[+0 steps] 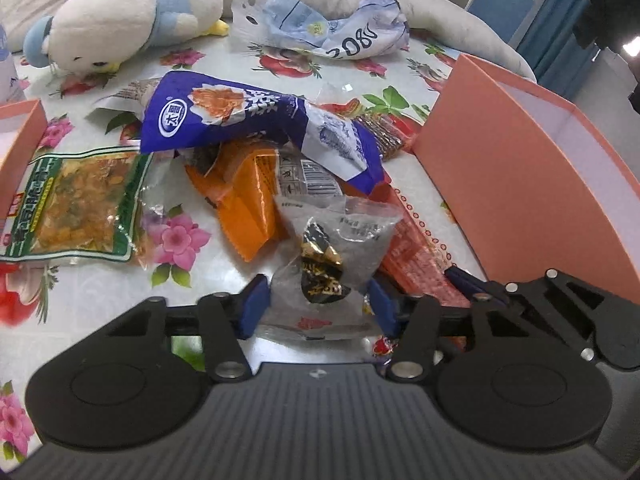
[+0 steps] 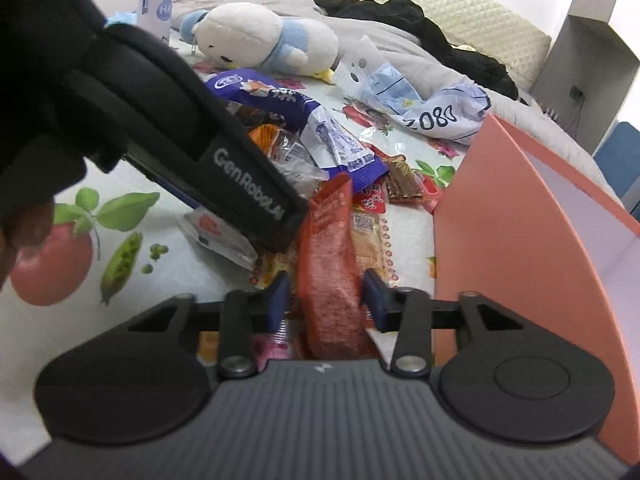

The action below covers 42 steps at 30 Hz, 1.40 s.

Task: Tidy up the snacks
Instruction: 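Grasp clear bag of dark candy with left tool while right tool grasps red packet, then carry the candy bag and red packet over the deep pink box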

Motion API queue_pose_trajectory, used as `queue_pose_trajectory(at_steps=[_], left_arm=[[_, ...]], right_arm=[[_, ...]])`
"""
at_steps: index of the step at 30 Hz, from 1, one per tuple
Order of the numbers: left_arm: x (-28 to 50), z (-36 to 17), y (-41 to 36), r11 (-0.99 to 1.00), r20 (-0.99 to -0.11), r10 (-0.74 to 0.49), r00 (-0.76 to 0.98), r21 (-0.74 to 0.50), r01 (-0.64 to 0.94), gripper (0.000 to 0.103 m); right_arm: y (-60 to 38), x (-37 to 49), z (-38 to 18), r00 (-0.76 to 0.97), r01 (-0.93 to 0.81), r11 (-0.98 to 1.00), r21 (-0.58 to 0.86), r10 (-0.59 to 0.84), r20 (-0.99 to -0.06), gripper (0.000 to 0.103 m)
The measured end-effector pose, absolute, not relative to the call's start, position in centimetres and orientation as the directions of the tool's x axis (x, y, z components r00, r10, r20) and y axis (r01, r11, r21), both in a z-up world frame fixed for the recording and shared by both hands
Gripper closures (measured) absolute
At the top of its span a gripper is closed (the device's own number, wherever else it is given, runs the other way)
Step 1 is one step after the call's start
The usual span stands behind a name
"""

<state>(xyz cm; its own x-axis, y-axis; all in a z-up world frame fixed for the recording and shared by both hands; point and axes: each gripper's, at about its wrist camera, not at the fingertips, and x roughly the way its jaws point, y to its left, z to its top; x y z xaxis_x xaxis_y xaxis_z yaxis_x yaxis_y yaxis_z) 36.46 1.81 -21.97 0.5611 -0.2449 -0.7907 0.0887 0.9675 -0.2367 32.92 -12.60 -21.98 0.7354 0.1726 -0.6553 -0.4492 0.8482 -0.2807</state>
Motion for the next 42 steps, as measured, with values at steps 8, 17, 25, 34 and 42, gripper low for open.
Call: queue_pose_trajectory(at_steps=[8, 17, 25, 34, 42], left_arm=[[32.5, -20.0, 2.7, 0.965, -0.783, -0.224, 0.581, -0.261, 0.021, 0.051], [25.0, -17.3, 2.8, 0.978, -0.773, -0.130, 0.620, -0.203, -0.048, 0.052], [20.3, -14.9, 2.0, 0.967, -0.755, -0.140, 0.641, -0.244, -0.076, 0.052], [17.1, -11.9, 0.9, 0.952, -0.721, -0.152, 0.676, -0.291, -0.097, 0.052], [14.2, -9.6, 0.5, 0.948, -0.703, -0.135, 0.699, -0.297, -0.114, 0.052]], right_arm=[[-13.3, 30.7, -19.8, 0.731, -0.434, 0.869, -0.237, 0.187, -0.656, 0.075], [-16.4, 26.1, -16.6, 0.726, -0.407, 0.908, -0.096, 0.258, -0.637, 0.076], [-19.3, 23.5, -14.0, 0.712, -0.362, 0.930, 0.058, 0.317, -0.626, 0.076], [-21.6, 20.9, -10.4, 0.726, -0.348, 0.924, 0.158, 0.372, -0.579, 0.075], [-23.4, 18.3, -8.3, 0.746, -0.324, 0.926, 0.195, 0.377, -0.549, 0.075]])
